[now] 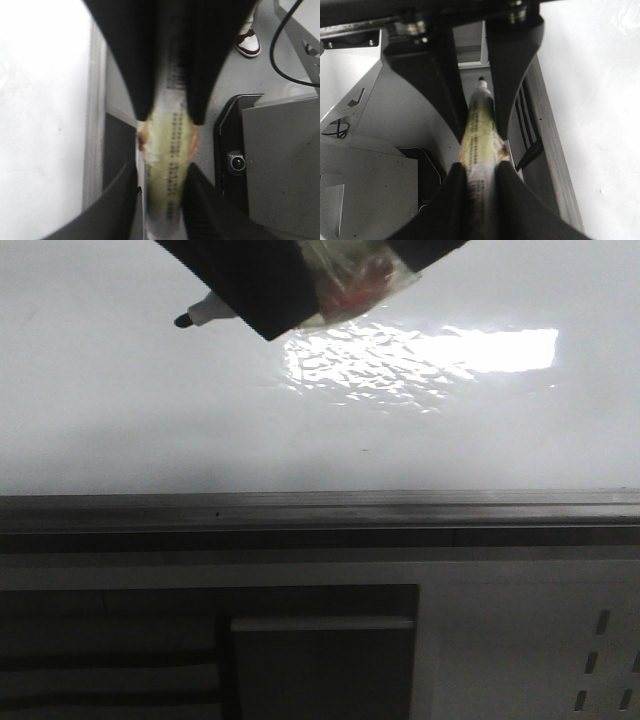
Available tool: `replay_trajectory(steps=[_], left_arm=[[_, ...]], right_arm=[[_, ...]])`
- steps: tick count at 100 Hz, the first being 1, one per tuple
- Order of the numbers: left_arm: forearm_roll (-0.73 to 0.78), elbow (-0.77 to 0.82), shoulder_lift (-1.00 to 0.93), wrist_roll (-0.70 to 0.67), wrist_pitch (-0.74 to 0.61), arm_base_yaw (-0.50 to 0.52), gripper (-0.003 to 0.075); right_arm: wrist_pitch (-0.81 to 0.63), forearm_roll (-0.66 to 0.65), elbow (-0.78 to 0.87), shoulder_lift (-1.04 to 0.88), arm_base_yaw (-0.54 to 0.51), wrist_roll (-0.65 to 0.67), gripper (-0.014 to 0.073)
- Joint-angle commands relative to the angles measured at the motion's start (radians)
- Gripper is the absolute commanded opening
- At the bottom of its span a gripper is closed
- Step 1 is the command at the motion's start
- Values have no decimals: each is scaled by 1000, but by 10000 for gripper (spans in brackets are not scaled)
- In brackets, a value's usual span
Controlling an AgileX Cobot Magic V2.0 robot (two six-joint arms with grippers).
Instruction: Write number 4 on whiteboard
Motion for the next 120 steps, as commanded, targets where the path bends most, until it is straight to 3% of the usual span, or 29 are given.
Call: replay_trajectory(steps=[1, 7, 20, 34, 48, 56, 72, 92, 108, 120], left_arm=[[-15, -35, -40, -26, -71, 1, 351], [-14, -35, -53, -68, -86, 18, 405], [-14, -35, -117, -130, -98, 87, 407], [-43, -1, -219, -197, -99, 184, 407], [-117, 163, -368, -199, -185, 276, 407], [-163, 286, -452, -199, -251, 319, 407], [-258, 471, -584, -199, -406, 373, 407], [-261, 540, -627, -199, -500, 376, 407], [-261, 540, -627, -199, -500, 376, 407], [-261, 540, -627, -199, -500, 376, 407]], right_arm=[[-12, 28, -46, -19, 3, 14, -46], [-12, -15, -64, -30, 3, 54, -46], [-29, -197, -79, -80, 3, 182, -46], [-13, -454, -70, -156, 3, 483, -46], [-80, -639, 17, -271, 1, 778, -46], [-139, -642, 99, -331, 1, 877, -46], [-275, -638, 209, -394, 1, 878, -46], [-314, -520, 229, -376, 1, 878, -46], [-171, -488, 105, -266, -16, 903, -46], [-159, -443, 53, -236, -65, 879, -46]])
